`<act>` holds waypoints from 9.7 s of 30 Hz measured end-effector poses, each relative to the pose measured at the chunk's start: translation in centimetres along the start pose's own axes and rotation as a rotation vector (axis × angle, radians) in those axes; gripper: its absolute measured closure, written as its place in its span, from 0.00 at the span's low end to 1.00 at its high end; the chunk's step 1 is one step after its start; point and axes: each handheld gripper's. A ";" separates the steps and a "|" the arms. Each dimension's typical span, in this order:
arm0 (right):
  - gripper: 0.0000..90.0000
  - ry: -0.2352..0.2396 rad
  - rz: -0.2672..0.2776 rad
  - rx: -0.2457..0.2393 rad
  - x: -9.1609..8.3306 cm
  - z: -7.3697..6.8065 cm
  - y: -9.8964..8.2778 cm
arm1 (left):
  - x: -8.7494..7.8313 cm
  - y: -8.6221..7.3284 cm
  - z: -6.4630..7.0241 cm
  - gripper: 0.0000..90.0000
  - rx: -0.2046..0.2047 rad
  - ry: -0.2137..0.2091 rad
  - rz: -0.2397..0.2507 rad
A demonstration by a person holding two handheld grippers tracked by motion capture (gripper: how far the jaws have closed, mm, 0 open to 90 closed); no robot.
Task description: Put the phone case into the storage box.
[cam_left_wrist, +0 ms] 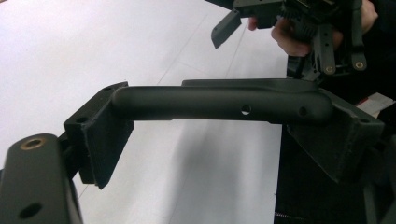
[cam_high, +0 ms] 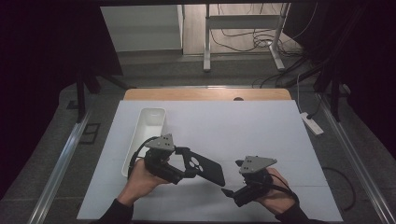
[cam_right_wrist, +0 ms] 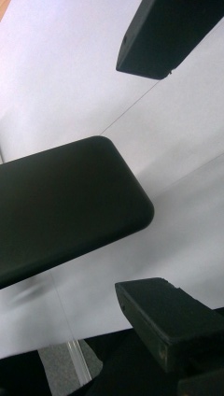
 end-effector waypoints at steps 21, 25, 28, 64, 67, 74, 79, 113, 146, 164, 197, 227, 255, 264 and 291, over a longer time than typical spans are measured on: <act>0.00 -0.097 -0.064 0.022 1.6 -0.9 0.5 | 1.0 1.0 0.7 0.17 -0.081 0.070 -0.024; 0.00 -0.117 -0.070 0.026 2.0 -1.0 0.7 | 1.3 1.3 0.9 0.17 -0.091 0.063 -0.021; 0.00 -0.132 -0.079 0.022 2.3 -1.0 0.9 | 1.4 1.5 1.1 0.17 -0.101 0.058 -0.019; 0.81 -0.265 -0.071 -0.164 3.0 -2.1 1.4 | 1.6 2.3 1.1 0.16 -0.198 0.062 0.019; 0.87 -0.270 -0.069 -0.187 3.0 -2.3 1.4 | 1.6 2.3 1.1 0.15 -0.200 0.067 0.026; 0.95 -0.284 -0.066 -0.235 2.9 -2.6 1.6 | 1.5 2.2 0.9 0.14 -0.232 0.058 0.055; 0.96 -0.262 -0.068 -0.246 2.6 -2.6 1.8 | 1.5 1.9 0.5 0.11 -0.264 0.065 0.066; 0.96 0.146 -0.036 0.021 1.4 0.3 0.9 | 0.4 -0.4 0.3 0.00 -0.043 0.137 0.054; 0.95 0.254 0.035 0.034 0.8 0.6 0.5 | -0.1 -0.7 0.4 0.59 -0.071 -0.011 0.093; 0.95 0.232 0.044 0.022 0.8 0.7 0.5 | -0.2 -0.7 0.1 0.90 -0.126 -0.079 0.118; 0.45 0.082 -0.031 0.034 0.8 0.4 0.1 | -0.7 -0.3 -0.2 0.92 -0.100 0.016 0.042; 0.02 -0.027 -0.060 0.146 -1.5 1.4 -1.7 | -2.8 0.4 -2.3 0.92 -0.083 0.112 -0.022; 0.00 -0.129 -0.067 0.238 -5.0 2.2 -4.9 | -5.7 0.8 -4.6 0.92 -0.073 0.177 -0.062; 0.00 -0.205 -0.088 0.293 -6.6 2.5 -6.6 | -6.4 1.1 -5.0 0.92 -0.072 0.186 -0.055; 0.00 -0.304 -0.127 0.387 -8.6 1.9 -8.4 | -9.3 2.4 -7.0 0.92 -0.079 0.243 -0.055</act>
Point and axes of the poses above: each handheld gripper's, and its own axes: x roughly forward along the jaws, y roughly out of its top, z roughly to its right, and after that the axes turned 3 degrees about y, right-handed
